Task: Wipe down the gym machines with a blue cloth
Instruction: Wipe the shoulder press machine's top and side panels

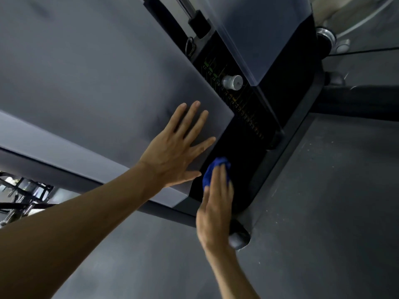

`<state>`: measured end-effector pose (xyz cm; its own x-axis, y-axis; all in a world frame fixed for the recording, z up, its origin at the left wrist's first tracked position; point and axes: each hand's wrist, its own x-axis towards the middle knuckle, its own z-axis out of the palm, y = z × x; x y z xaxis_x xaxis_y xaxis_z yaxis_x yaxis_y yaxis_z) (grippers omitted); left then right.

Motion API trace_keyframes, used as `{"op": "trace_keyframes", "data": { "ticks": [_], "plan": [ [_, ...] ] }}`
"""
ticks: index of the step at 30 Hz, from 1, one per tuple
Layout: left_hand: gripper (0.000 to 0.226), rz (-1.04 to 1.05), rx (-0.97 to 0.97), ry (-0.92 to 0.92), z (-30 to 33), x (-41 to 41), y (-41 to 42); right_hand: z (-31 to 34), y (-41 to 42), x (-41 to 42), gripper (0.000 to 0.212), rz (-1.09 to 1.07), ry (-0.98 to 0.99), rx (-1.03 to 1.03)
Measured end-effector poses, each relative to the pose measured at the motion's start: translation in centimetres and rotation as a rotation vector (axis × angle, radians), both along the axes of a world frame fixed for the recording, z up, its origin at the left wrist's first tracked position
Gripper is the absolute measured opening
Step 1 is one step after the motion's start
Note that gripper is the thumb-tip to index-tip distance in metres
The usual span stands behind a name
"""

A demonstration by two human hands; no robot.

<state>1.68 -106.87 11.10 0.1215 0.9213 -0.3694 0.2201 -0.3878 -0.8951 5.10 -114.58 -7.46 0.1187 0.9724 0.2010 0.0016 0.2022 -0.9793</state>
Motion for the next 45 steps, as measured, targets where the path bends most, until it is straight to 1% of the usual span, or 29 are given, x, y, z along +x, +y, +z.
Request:
{"op": "trace_keyframes", "data": {
  "ticks": [1,2,5,6,8,9,11,14,15,16,17,19,21,23,24,26,28,29,31,34,36,37,39,42,43,45],
  "plan": [
    [0.096,0.001,-0.003,0.002,0.0,0.0,0.0,-0.1,-1.2,-0.3,0.068,0.01,0.016,-0.011],
    [0.097,-0.003,-0.007,0.006,0.0,-0.1,0.0,-0.2,-0.8,-0.4,0.07,0.013,0.028,-0.007],
    [0.098,-0.015,-0.004,0.025,0.0,-0.1,0.0,-1.5,6.4,-0.4,0.051,-0.085,-0.064,0.013],
    [0.099,-0.023,0.007,0.026,0.0,-0.1,0.0,-1.8,9.4,-0.1,0.048,-0.113,-0.078,-0.009],
    [0.101,-0.03,0.018,0.031,-0.2,-0.1,0.0,-2.2,13.1,0.7,0.05,-0.156,-0.087,-0.068],
    [0.102,-0.027,0.018,0.036,-0.2,0.0,0.1,-2.1,13.2,1.0,0.053,-0.16,-0.086,-0.073],
    [0.102,-0.025,0.015,0.035,-0.2,0.0,0.0,-1.7,9.7,0.6,0.062,-0.133,-0.063,-0.042],
    [0.103,-0.016,-0.01,0.026,-0.2,-0.2,0.1,-0.5,-0.8,-0.2,0.08,-0.013,-0.017,-0.043],
    [0.103,-0.011,-0.018,0.03,-0.2,-0.1,0.1,-0.3,-3.2,-0.3,0.084,0.033,0.004,-0.053],
    [0.103,-0.01,-0.022,0.037,-0.2,-0.1,0.1,-0.4,-3.9,-0.2,0.084,0.054,0.033,-0.052],
    [0.102,-0.014,-0.023,0.047,-0.2,-0.1,0.1,-0.8,-2.8,-0.2,0.08,0.035,0.061,-0.037],
    [0.099,-0.017,-0.027,0.064,-0.1,0.0,0.1,-2.5,2.9,0.0,0.07,-0.05,0.089,-0.036],
    [0.096,-0.021,-0.029,0.069,-0.1,0.0,0.1,-4.2,9.2,1.0,0.061,-0.127,0.068,-0.099],
    [0.09,-0.021,-0.056,0.078,-0.2,0.2,0.0,-4.9,11.4,1.7,0.053,-0.132,0.056,-0.15],
    [0.087,-0.018,-0.081,0.078,-0.3,0.2,0.0,-4.7,10.4,1.6,0.05,-0.131,0.047,-0.138],
    [0.081,-0.021,-0.12,0.068,-0.8,0.2,-0.1,-4.0,5.1,0.7,0.051,-0.099,0.033,-0.068],
    [0.079,-0.016,-0.137,0.061,-1.0,0.2,-0.1,-3.0,-1.3,-0.4,0.064,-0.034,0.018,-0.003],
    [0.079,-0.011,-0.137,0.067,-1.1,0.1,-0.1,-2.8,-3.0,-0.6,0.072,-0.015,0.012,0.006],
    [0.079,-0.009,-0.135,0.085,-1.2,0.1,0.0,-3.0,-1.0,-0.5,0.079,-0.021,0.06,0.001],
    [0.08,-0.01,-0.13,0.083,-1.0,0.1,0.1,-5.0,8.4,0.3,0.071,-0.107,0.082,-0.062],
    [0.081,-0.007,-0.13,0.082,-1.1,0.1,0.1,-5.8,12.2,1.1,0.066,-0.143,0.069,-0.134],
    [0.082,-0.004,-0.134,0.084,-1.0,0.1,0.1,-5.7,11.7,0.9,0.064,-0.135,0.074,-0.162],
    [0.083,-0.007,-0.133,0.073,-1.1,0.1,0.1,-5.0,6.6,0.2,0.059,-0.105,0.096,-0.16],
    [0.083,0.005,-0.143,0.052,-1.1,0.0,0.0,-4.6,-2.9,-0.7,0.064,-0.036,0.103,-0.1],
    [0.083,0.009,-0.144,0.059,-1.1,0.0,-0.1,-4.6,-3.8,-0.8,0.065,-0.021,0.112,-0.087],
    [0.083,0.005,-0.149,0.06,-1.1,-0.1,-0.1,-5.5,-1.3,-0.8,0.063,-0.021,0.126,-0.077]
  ]
}}
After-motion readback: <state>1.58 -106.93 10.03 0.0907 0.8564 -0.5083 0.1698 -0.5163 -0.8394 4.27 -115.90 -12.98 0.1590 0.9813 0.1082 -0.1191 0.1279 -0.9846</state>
